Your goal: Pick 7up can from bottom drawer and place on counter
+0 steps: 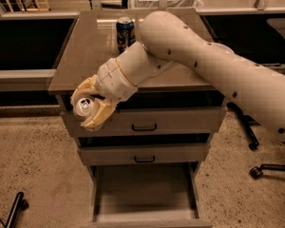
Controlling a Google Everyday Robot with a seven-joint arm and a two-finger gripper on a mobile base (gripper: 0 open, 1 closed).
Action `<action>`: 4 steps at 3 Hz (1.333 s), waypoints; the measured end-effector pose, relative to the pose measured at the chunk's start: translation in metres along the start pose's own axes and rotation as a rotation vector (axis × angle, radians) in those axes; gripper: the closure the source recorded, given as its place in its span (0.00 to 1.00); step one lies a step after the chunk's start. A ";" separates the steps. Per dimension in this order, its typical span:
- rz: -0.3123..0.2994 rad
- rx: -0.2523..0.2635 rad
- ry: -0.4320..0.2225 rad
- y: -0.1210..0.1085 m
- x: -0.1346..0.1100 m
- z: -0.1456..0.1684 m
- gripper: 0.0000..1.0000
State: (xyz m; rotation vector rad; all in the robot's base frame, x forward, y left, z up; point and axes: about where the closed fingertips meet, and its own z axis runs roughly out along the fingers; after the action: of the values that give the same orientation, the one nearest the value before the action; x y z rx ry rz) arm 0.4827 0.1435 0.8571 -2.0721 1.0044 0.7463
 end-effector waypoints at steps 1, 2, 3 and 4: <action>0.046 -0.039 -0.027 -0.022 0.020 0.016 1.00; 0.082 -0.111 -0.106 -0.062 0.035 0.035 1.00; 0.051 -0.079 -0.121 -0.086 0.026 0.023 1.00; 0.043 -0.086 -0.125 -0.087 0.023 0.024 1.00</action>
Offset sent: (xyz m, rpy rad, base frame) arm 0.1628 0.0599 0.0349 0.1428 0.1775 0.0706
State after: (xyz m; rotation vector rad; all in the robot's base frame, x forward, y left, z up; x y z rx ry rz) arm 0.5621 0.1920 0.8557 -2.0547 0.9647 0.9436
